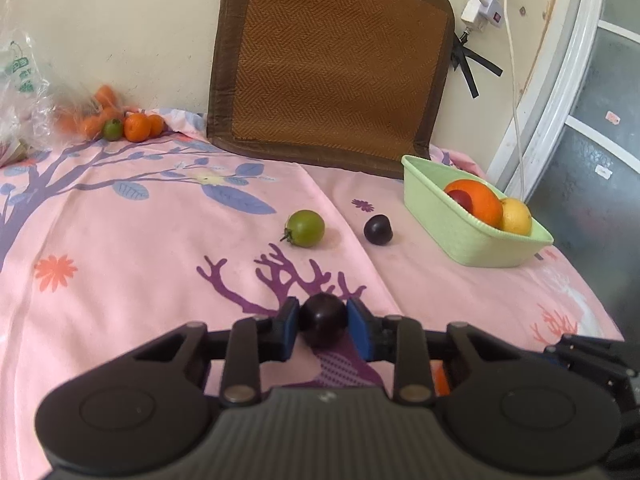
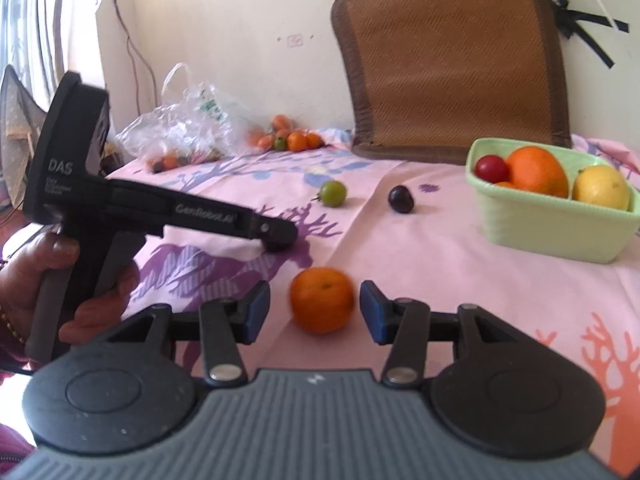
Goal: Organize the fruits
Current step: 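Grasp a dark plum with the left gripper while the right gripper grasps the tangerine, then carry the plum and tangerine with both grippers over the green basket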
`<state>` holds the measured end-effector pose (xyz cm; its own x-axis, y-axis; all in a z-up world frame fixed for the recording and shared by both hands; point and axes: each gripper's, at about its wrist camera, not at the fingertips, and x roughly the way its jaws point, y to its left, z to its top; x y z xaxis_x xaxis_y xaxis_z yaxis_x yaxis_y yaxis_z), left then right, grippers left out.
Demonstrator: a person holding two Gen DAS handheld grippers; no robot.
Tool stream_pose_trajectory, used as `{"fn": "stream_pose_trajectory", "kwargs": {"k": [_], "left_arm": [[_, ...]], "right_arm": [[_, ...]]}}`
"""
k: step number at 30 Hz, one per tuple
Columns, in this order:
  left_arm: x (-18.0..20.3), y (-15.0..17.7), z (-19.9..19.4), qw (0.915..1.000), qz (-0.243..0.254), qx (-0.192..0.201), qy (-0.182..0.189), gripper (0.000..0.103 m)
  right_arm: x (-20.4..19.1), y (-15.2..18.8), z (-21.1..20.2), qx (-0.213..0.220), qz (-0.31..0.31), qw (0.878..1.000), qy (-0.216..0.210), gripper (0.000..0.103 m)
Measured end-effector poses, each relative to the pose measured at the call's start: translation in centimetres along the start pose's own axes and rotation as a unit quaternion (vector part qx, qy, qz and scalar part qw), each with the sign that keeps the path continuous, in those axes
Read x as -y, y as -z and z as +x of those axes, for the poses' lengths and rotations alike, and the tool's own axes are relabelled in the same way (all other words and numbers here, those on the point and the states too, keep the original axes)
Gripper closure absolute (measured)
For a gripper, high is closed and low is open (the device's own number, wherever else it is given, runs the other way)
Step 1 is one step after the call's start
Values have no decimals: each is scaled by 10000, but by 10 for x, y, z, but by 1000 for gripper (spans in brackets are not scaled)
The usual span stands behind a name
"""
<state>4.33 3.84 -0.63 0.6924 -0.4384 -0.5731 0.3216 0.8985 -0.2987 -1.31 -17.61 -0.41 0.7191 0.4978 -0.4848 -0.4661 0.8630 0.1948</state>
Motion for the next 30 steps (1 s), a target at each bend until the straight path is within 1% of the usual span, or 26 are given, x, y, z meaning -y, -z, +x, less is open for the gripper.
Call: {"fn": "stream_pose_trajectory", "kwargs": {"k": [2,3,4,6,8,12,15,18,21,24,28,30], "left_arm": [[-1,0,-1,10000,-21,8,40,76],[-1,0,-1,10000,-22,11,74,76],[-1,1,-2,9999,-22,17,107,76],[-1,2,-3,9999,-20,36,142,76],[0,2,-5,9997,-40,62,217,76],[7,3,-6,9993,-16,47,359,76],[13,-2,-2,9987,-17,-27,508,76],[21,-15,0,9980,67,38,632,76],[31,-38,5,9968,120,151,781,76],[49,-61,12,9952,314,280,878,76],[76,-90,26,9931,517,406,975,76],[87,-103,38,9926,518,399,1028,76]], "right_arm": [[-1,1,4,-92,-5,9999,81,51],[0,2,6,-173,36,9998,129,55],[2,3,7,-160,63,9997,181,62],[4,3,7,-146,121,9997,183,62],[4,3,5,-72,145,9994,298,63],[12,-1,-4,267,163,9975,631,63],[22,-4,-3,247,154,9962,817,63],[33,-10,-5,326,165,9948,947,63],[44,-23,-15,664,137,9910,1151,63],[59,-36,-21,976,121,9856,1374,63],[80,-48,-22,1175,128,9801,1594,63],[93,-54,-18,1228,124,9776,1703,63]]}}
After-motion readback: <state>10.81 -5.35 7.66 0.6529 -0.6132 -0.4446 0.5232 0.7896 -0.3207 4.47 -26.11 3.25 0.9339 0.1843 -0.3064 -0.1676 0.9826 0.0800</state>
